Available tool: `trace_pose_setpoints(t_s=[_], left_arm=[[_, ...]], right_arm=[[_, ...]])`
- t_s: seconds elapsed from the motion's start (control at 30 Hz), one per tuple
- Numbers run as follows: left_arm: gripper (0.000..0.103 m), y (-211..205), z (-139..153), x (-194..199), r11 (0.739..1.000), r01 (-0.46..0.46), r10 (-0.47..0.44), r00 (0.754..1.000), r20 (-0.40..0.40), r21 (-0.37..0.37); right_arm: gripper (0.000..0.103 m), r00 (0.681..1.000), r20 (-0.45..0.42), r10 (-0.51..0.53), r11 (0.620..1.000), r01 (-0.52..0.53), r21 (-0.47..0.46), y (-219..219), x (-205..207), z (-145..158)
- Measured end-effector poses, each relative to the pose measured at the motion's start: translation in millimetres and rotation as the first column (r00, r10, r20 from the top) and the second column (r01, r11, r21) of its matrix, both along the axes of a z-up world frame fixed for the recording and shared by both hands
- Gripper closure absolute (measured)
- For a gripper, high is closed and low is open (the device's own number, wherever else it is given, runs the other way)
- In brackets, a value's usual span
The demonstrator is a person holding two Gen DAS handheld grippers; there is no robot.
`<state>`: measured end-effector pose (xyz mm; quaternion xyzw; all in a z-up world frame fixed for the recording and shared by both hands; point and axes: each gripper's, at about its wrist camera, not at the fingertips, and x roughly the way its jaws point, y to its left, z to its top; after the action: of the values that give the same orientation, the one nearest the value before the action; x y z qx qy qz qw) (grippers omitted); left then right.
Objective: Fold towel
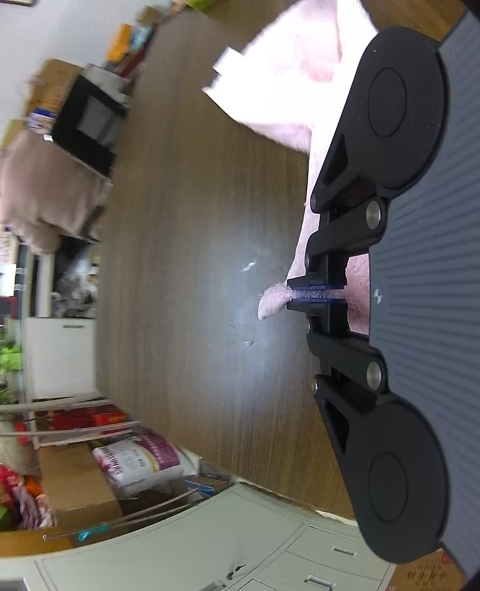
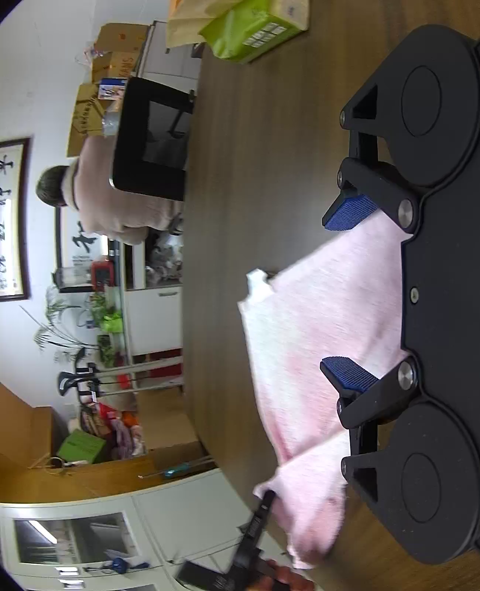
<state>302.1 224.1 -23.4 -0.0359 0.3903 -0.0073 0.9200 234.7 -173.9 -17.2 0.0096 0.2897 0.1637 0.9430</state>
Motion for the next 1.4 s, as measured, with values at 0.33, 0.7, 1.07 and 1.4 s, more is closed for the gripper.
trace_pose_setpoints(t_s=[0.33,0.7,1.07,1.4], left_arm=[[0.1,4.5,44.1,-102.6,0.996,0.052,-0.039,0.985,0.169,-0.072],[0.099,-17.7,25.8,-255.8,0.988,0.067,-0.032,0.971,0.239,-0.139],[0.0,-11.4,1.9,-331.7,0.992,-0.119,0.127,0.95,0.284,-0.046],[0.0,-6.3,45.9,-280.5,0.971,-0.184,0.22,0.94,0.26,-0.154]], right_arm=[[0.029,0.999,0.002,0.041,0.999,-0.041,0.021,13.7,18.6,5.8],[0.026,0.997,-0.018,0.077,0.997,-0.077,-0.016,12.4,12.0,-0.2],[0.026,0.975,-0.033,0.221,0.973,-0.222,-0.059,51.7,27.7,-1.0],[0.026,0.968,-0.024,0.249,0.966,-0.25,-0.063,82.7,52.1,15.3]])
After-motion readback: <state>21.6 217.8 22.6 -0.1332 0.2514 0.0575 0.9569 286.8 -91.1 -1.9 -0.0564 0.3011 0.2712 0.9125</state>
